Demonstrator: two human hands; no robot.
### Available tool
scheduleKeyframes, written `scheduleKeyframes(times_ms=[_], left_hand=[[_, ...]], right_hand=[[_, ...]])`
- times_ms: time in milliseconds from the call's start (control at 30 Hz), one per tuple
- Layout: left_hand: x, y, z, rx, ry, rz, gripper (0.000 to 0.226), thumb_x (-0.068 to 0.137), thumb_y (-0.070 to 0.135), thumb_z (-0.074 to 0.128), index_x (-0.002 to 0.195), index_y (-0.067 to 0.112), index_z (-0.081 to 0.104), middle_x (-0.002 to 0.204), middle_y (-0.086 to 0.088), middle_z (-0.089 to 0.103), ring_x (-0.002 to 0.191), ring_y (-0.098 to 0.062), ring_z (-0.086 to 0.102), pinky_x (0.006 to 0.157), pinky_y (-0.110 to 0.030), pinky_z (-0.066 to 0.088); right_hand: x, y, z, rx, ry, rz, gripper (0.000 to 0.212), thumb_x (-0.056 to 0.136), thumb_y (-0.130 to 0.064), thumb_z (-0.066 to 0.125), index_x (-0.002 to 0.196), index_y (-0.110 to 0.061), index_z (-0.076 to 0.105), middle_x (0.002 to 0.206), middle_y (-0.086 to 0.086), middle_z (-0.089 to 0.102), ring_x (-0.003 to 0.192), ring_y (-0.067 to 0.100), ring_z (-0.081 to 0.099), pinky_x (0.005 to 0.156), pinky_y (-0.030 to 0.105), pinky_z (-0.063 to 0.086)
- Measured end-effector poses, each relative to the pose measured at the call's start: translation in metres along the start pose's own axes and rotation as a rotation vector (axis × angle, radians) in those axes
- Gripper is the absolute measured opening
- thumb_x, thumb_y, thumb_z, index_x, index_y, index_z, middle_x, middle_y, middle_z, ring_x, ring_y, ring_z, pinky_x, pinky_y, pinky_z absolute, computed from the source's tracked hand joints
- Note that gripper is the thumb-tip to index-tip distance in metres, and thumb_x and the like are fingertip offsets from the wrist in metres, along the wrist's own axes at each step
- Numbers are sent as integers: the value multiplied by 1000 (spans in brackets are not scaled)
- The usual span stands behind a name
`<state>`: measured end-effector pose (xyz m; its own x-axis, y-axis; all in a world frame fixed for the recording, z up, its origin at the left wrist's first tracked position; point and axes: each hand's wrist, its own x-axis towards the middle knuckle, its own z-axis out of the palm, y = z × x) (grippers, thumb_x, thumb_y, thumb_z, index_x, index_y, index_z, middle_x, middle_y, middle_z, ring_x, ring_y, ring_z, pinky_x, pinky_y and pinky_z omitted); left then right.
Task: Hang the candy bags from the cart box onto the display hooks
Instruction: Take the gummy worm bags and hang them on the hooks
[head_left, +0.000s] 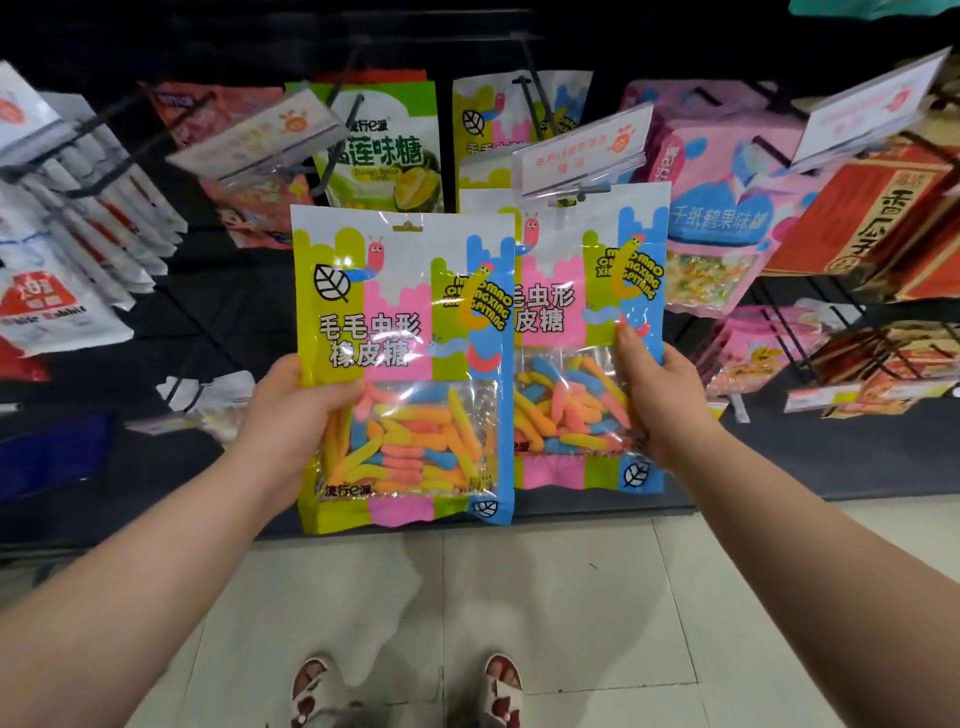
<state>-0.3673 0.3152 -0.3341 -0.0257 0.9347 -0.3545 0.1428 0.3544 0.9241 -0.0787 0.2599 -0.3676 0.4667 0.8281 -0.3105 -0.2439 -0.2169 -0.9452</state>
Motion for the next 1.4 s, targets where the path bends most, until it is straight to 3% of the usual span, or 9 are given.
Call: scheduleKeyframes(times_ms=[100, 267, 533, 700, 933, 1100, 1167, 1300, 1400], left_hand=[[1, -3, 1, -17, -4, -5, 33, 86, 5, 66, 117, 10, 59, 103, -5, 72, 88, -20, 71, 65, -31, 54], [7, -14, 5, -48, -10, -18, 29, 85, 3, 65, 111, 13, 59, 99, -4, 72, 78, -16, 72, 56, -26, 53], [7, -38, 15, -93, -43, -51, 34, 85, 1, 64, 118, 9, 59, 101, -8, 75, 80, -22, 74, 61, -33, 58], [10, -48, 21, -87, -55, -30, 32, 84, 2, 64, 115, 13, 62, 99, -5, 76, 82, -23, 75, 67, -35, 57], [8, -53, 36, -139, -77, -20, 30, 85, -1, 63, 110, 14, 62, 95, -4, 77, 80, -21, 75, 59, -29, 59], [3, -48, 55, -171, -152, 6, 29, 84, -1, 64, 109, 15, 62, 97, -5, 76, 84, -23, 74, 65, -35, 60], [2, -44, 65, -156, -167, 40, 28, 84, -2, 63, 106, 15, 62, 94, -4, 77, 84, -23, 74, 67, -35, 61], [-2, -35, 85, -163, -242, 86, 28, 85, -5, 62, 108, 11, 61, 98, -4, 76, 89, -20, 73, 77, -34, 60], [-3, -26, 97, -147, -260, 123, 27, 86, -4, 62, 102, 18, 61, 94, 1, 77, 89, -16, 72, 79, -32, 60]], right_hand=[[11, -3, 4, -14, 11, -3, 19, 89, -43, 62, 88, -24, 67, 91, 5, 73, 93, 34, 70, 82, 50, 58], [43, -12, 15, -52, 43, -5, 19, 90, -42, 60, 91, -23, 63, 92, -1, 71, 76, 13, 70, 54, 23, 57], [102, -6, 28, -213, 126, 3, 31, 86, -51, 62, 96, -21, 58, 111, 3, 65, 94, 17, 63, 90, 35, 50], [124, 0, 29, -248, 105, 58, 66, 80, -60, 63, 123, -10, 54, 128, 7, 59, 114, 27, 58, 101, 45, 46], [111, 6, 13, -473, 204, -59, 68, 85, -54, 60, 136, -11, 46, 131, 6, 55, 107, 19, 53, 88, 30, 40], [38, 10, 6, -256, -122, -12, 58, 87, -62, 46, 117, -14, 61, 100, -2, 71, 90, 14, 66, 80, 37, 53], [11, 16, 4, -215, -258, 20, 47, 92, -57, 40, 104, -21, 68, 82, -12, 73, 73, 2, 68, 69, 27, 51], [-12, 21, 1, -169, -124, -160, 17, 94, -33, 55, 95, -21, 67, 89, -8, 75, 81, 7, 71, 60, 15, 51], [-11, 11, 1, -140, -33, -200, 13, 95, -28, 54, 90, -24, 65, 85, -8, 75, 79, 10, 71, 62, 22, 55]])
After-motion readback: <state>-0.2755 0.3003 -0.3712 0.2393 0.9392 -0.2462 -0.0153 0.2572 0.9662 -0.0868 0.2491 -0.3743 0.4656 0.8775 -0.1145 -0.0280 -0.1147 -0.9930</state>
